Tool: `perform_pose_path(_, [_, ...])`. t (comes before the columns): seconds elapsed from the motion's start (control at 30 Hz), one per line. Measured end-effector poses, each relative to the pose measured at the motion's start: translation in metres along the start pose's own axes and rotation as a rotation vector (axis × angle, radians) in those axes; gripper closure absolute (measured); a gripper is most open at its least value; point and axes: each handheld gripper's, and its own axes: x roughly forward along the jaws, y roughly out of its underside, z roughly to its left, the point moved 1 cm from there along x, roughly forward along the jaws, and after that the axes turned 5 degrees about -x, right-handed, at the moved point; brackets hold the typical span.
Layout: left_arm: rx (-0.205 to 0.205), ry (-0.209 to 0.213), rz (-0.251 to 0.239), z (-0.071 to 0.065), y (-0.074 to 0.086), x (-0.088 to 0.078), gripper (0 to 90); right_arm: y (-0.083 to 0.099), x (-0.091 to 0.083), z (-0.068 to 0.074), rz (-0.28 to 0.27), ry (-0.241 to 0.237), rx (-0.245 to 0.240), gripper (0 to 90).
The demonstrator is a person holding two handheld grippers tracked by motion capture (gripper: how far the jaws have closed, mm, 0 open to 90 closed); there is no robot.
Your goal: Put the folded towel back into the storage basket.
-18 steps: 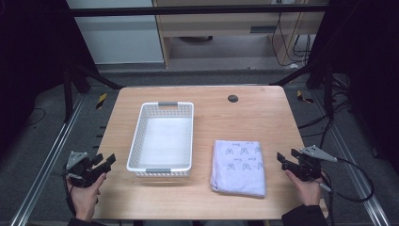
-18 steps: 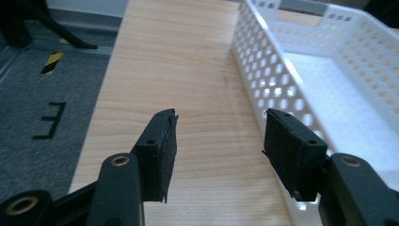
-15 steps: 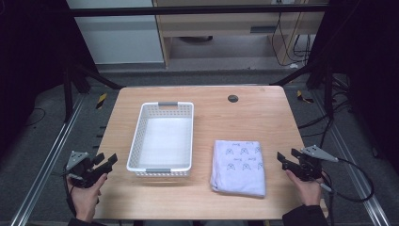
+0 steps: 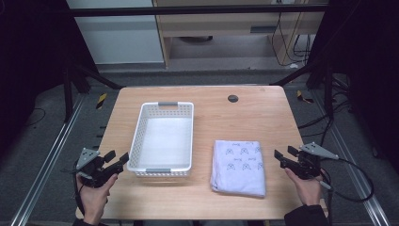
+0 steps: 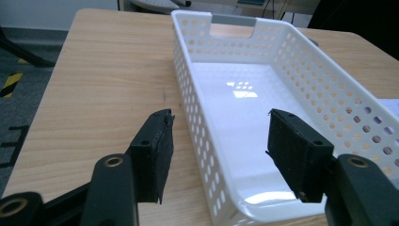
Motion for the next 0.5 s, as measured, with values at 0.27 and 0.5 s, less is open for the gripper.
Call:
perform_pose_path(0.27, [0.038,0.051,-0.005,-0.026,-0.013,0.006,41.4,-0.019,-0.005,0.0,-0.035,-0.013,0.003,37.3])
perform_pose_path(0.5, [0.066,0.088,-0.006,-0.05,-0.023,0.012,41.3,-0.029,-0.007,0.001,-0.054,-0.022,0.0,35.0])
